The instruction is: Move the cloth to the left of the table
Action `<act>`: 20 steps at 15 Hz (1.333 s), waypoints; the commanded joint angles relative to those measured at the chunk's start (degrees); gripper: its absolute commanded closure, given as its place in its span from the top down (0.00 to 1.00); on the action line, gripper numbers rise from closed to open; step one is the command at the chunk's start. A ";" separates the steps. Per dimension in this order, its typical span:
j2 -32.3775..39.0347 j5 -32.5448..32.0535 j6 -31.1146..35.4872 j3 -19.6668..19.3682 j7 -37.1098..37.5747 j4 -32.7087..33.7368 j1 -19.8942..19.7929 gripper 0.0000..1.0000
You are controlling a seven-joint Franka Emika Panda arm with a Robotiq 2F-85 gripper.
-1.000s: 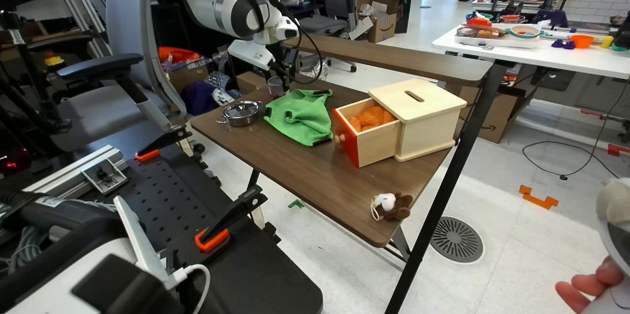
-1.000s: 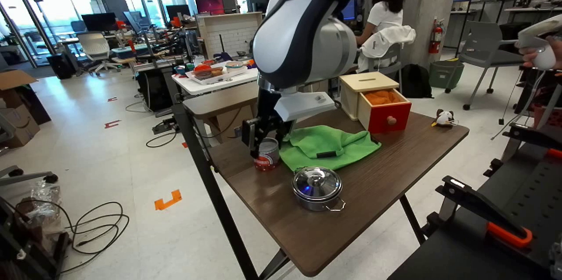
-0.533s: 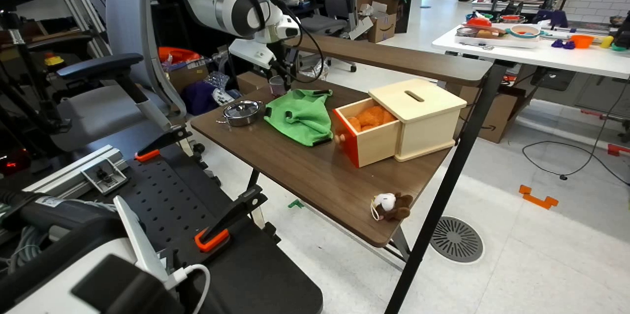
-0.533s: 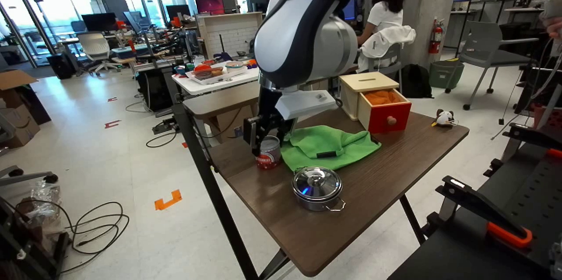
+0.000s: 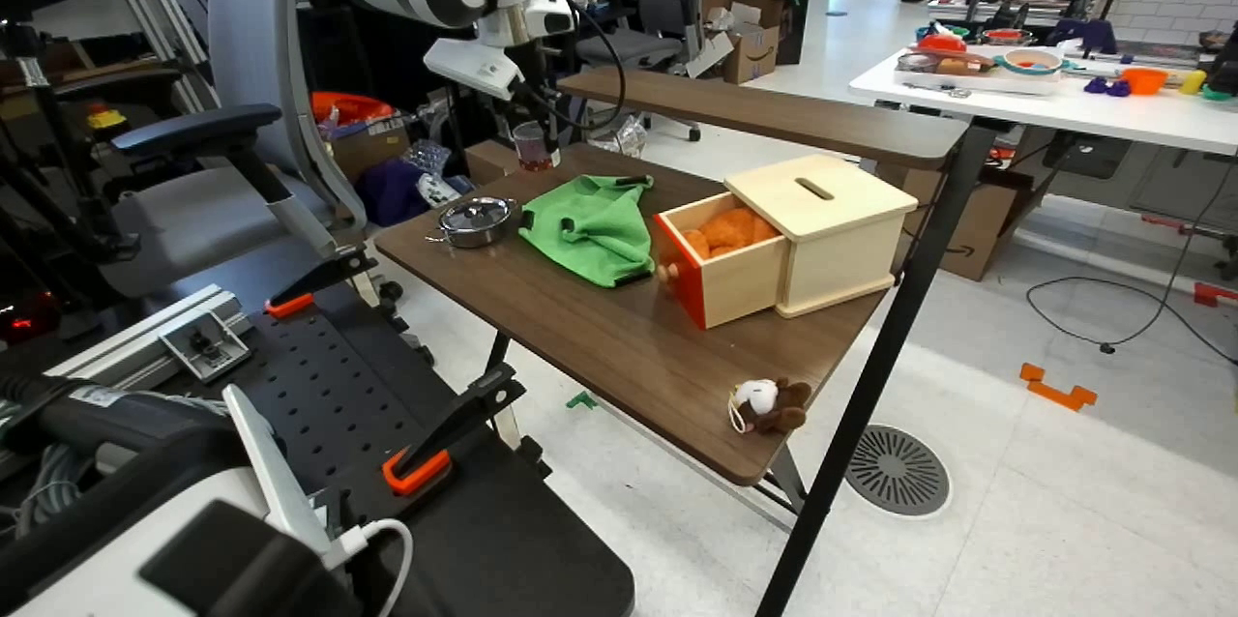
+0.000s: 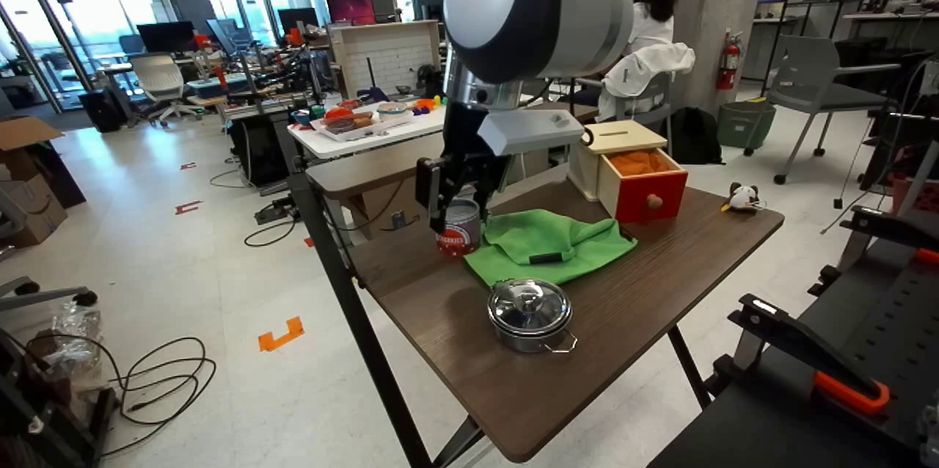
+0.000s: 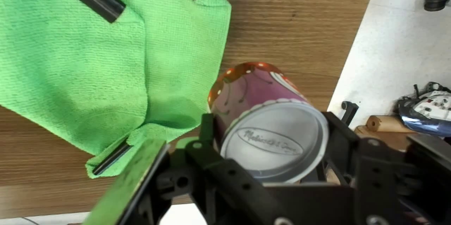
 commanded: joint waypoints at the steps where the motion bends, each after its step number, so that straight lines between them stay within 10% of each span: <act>1: -9.74 -0.31 3.72 0.72 -2.11 -13.10 -4.09 0.49; 9: -20.77 0.00 6.37 -1.22 -9.06 -29.51 -16.71 0.49; 20: -17.80 0.08 5.61 -1.89 -19.24 -32.37 -29.36 0.49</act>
